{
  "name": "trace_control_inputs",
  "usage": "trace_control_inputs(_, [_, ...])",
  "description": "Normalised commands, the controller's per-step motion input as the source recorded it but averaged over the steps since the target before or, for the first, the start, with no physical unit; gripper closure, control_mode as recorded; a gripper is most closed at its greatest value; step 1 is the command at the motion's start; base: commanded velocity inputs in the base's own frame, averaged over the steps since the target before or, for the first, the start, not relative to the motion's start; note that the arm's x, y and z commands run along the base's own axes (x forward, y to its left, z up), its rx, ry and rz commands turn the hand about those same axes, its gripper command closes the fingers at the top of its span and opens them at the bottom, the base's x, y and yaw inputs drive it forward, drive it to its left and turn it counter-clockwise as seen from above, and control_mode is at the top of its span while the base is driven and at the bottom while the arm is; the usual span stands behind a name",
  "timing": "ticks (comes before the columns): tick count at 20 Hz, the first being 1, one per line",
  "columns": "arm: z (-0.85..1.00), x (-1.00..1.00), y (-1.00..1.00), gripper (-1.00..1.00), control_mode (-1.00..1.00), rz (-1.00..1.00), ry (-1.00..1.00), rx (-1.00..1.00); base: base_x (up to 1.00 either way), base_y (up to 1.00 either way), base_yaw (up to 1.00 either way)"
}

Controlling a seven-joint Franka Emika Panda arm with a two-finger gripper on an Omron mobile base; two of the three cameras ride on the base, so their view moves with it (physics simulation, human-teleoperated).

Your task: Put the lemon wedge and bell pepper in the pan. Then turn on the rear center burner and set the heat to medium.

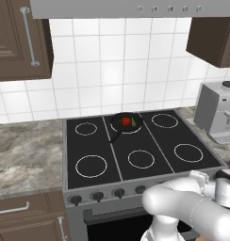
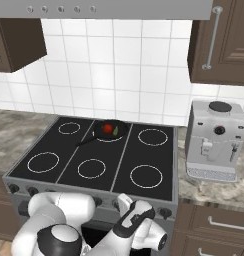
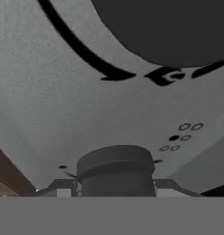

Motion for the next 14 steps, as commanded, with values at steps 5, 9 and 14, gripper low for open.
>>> trace_control_inputs(5, [0.0, 0.13, -0.08, 1.0, -1.0, 0.01, -0.13, -0.28, 0.0, 0.0, 0.0])
trace_control_inputs(9, [0.0, 0.21, -0.08, 1.0, -1.0, 0.0, -0.05, -0.33, 0.0, 0.0, 0.0])
trace_control_inputs(14, [0.07, 0.31, -0.01, 1.0, -1.0, 0.0, 0.0, -0.44, 0.0, 0.0, 0.0])
